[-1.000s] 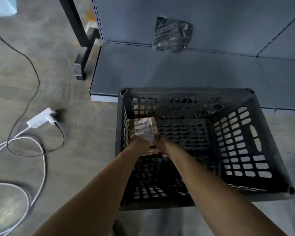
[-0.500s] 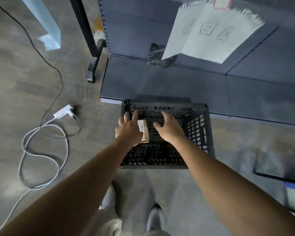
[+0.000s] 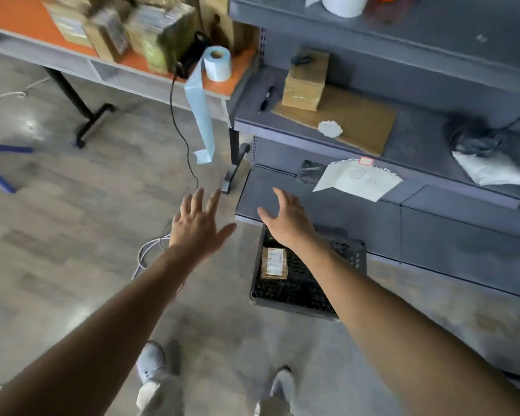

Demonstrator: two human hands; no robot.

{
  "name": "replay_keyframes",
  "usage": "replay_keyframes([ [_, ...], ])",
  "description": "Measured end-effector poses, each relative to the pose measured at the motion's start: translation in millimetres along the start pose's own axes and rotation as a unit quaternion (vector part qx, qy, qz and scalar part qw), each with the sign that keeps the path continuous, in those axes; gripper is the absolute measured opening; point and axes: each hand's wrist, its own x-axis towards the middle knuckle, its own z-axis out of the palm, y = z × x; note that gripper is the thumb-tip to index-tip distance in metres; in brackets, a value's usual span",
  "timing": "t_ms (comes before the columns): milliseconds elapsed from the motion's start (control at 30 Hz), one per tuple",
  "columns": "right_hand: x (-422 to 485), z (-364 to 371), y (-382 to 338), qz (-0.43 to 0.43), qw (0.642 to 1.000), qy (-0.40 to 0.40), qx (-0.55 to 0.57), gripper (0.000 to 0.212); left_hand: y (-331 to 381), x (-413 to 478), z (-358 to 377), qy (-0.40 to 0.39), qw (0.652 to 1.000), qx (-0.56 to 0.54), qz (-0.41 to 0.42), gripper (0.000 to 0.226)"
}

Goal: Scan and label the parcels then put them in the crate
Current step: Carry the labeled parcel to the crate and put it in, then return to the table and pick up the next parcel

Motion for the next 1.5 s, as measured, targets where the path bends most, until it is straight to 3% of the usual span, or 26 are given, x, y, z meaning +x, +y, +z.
replay_keyframes([
  [267, 26, 15, -174, -0.028, 0.999, 0.036, -0.011, 0.064, -125, 37, -116, 0.047, 0.998, 0.006, 0.032, 0.081],
  [500, 72, 41, -322, 0.011, 0.994, 0.102, 0.032, 0.064, -252, 86, -222, 0.067, 0.995, 0.009, 0.067, 0.078],
  [733, 129, 46, -430, -0.019, 0.99, 0.124, 0.072, 0.059, -328, 145, -300, 0.092, 0.993, -0.004, 0.075, 0.077],
  [1167, 347, 57, -518, -0.026, 0.976, 0.165, 0.136, 0.06, -391, 370, -354, 0.107, 0.986, 0.01, 0.127, 0.075],
  [1500, 515, 32, -558, 0.063, 0.982, 0.134, 0.116, 0.058, -411, 554, -379, 0.027, 0.99, -0.034, 0.133, 0.077],
])
